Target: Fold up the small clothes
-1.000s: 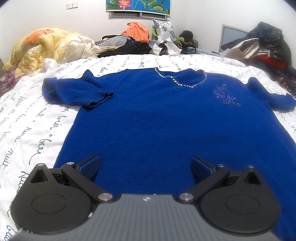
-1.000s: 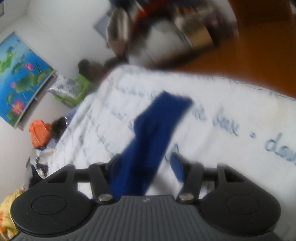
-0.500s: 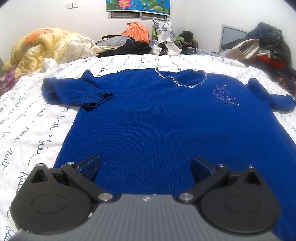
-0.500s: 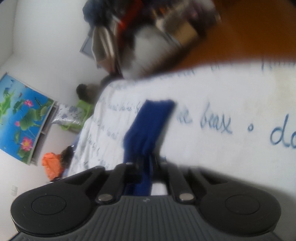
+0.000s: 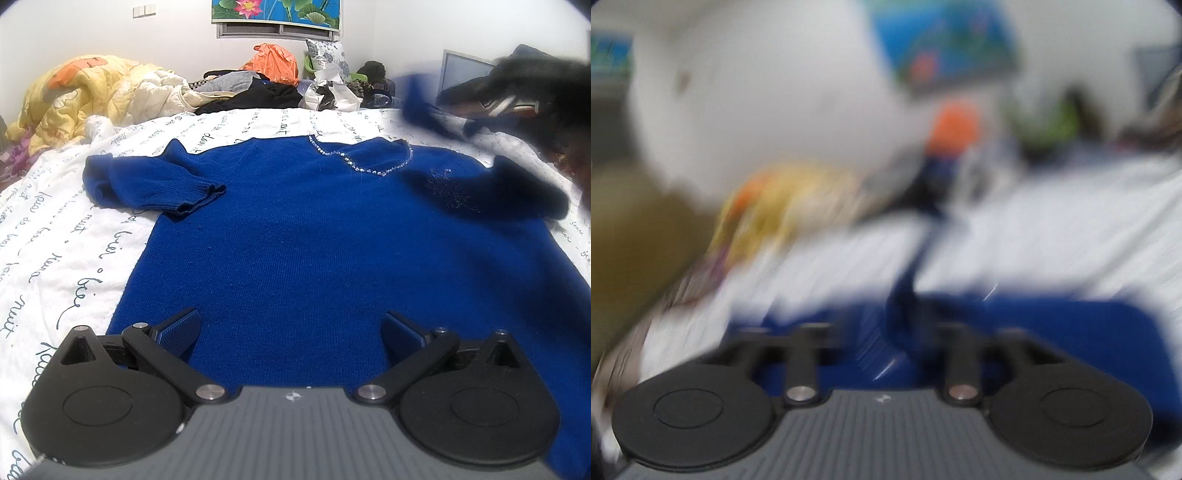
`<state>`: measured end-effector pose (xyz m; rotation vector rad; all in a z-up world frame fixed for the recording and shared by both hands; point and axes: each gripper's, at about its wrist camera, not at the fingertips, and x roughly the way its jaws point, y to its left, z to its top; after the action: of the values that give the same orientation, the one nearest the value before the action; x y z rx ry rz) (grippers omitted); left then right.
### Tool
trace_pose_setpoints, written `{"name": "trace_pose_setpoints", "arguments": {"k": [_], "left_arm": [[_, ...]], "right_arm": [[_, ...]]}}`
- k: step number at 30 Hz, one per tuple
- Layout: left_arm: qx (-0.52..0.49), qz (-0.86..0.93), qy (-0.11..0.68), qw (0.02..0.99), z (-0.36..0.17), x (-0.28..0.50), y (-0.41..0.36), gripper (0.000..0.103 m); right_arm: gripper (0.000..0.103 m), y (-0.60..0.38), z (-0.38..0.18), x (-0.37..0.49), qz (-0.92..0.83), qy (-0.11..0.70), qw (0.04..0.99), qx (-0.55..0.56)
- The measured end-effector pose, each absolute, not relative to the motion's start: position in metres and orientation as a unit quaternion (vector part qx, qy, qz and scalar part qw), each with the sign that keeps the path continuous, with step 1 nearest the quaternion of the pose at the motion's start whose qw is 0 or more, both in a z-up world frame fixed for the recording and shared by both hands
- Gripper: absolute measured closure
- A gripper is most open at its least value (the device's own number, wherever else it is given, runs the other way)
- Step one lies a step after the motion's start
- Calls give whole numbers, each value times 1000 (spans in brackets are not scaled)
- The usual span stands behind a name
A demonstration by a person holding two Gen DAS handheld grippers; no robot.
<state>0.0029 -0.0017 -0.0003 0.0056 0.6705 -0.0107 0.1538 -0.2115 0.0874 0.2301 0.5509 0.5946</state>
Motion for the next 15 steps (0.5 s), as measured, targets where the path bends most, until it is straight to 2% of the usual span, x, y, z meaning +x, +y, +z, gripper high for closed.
{"name": "trace_pose_setpoints", "arguments": {"k": [3, 7, 10, 13, 14, 15], "left_arm": [[3, -6, 329, 944, 0, 3, -1, 0], [8, -18, 343, 939, 4, 8, 0, 0], [-73, -35, 341, 937, 25, 30, 10, 0], [-134, -58, 342, 928, 44, 77, 11, 0], [-135, -56, 353, 924, 44, 97, 8, 2], [-133, -45, 365, 920, 42, 115, 4, 11]], "right_arm": [[35, -192, 56, 137, 304, 302, 889, 161], [35, -221, 37, 108, 242, 297, 908, 167], [34, -237, 22, 94, 185, 273, 933, 147], [32, -247, 21, 92, 171, 256, 935, 179], [31, -245, 20, 93, 164, 255, 937, 176], [31, -244, 18, 93, 160, 258, 937, 174]]}}
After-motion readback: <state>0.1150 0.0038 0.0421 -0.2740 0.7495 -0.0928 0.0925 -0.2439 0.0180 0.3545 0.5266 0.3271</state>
